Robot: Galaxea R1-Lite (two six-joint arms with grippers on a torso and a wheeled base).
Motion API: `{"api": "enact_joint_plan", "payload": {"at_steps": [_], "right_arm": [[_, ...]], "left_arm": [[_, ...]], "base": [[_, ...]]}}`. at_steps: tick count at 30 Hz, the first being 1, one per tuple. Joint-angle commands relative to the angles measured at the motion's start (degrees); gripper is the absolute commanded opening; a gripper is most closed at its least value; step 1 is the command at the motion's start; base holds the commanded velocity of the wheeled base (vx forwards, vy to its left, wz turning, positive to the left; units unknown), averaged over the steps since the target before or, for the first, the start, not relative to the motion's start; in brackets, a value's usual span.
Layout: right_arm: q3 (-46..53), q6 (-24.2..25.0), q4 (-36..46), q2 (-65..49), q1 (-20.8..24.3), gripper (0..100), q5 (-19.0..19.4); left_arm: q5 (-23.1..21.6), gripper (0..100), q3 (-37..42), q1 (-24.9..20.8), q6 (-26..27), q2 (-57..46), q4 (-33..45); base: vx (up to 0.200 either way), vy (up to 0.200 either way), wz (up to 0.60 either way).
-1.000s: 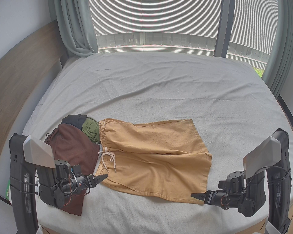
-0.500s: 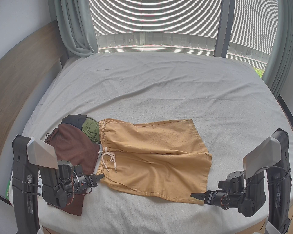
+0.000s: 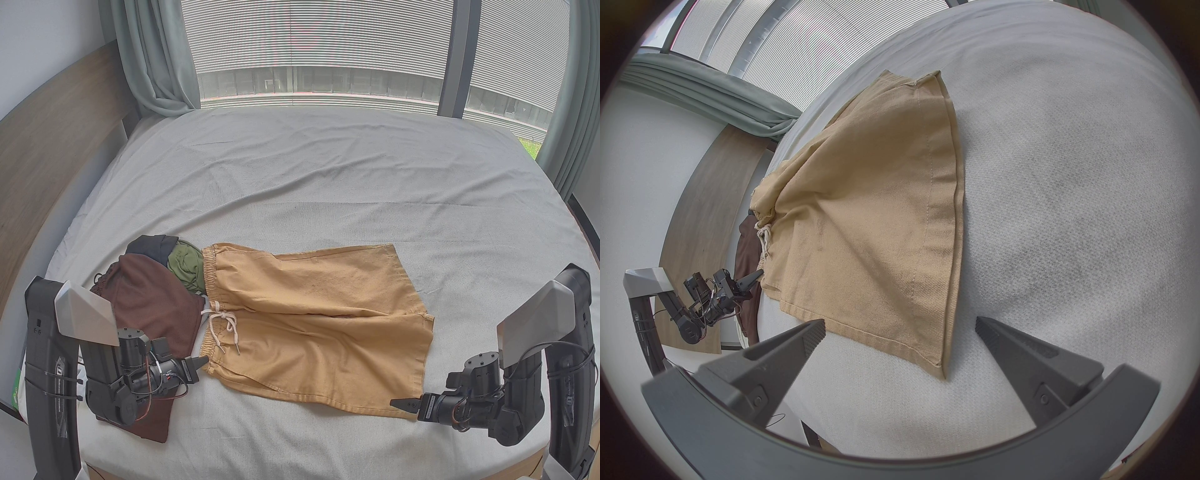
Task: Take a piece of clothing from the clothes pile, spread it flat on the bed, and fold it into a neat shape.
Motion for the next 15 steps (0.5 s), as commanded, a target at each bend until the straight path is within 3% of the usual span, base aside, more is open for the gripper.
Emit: {"api": "enact_joint_plan", "payload": {"at_steps": [1, 7, 8, 15], "right_arm": [[0.7, 0.0, 0.0, 0.2, 0.5, 100, 0.1], [0.5, 0.0, -0.1, 0.2, 1.1, 100, 0.1], [0.5, 0.0, -0.1, 0.3, 1.0, 0, 0.1], [0.8, -0.1, 0.0, 0.6, 1.0, 0, 0.1]], "left_arm": [[0.0, 0, -0.3, 0.1, 0.0, -0.1, -0.1], [0.0, 0, -0.2, 0.0, 0.1, -0.1, -0.1], [0.0, 0, -0.2, 0.0, 0.1, 0.0, -0.1], [0.0, 0, -0.2, 0.0, 0.1, 0.1, -0.1]], "base": [[0.000, 0.000, 0.00], [0.000, 0.000, 0.00], [0.000, 0.000, 0.00], [0.000, 0.000, 0.00]]}}
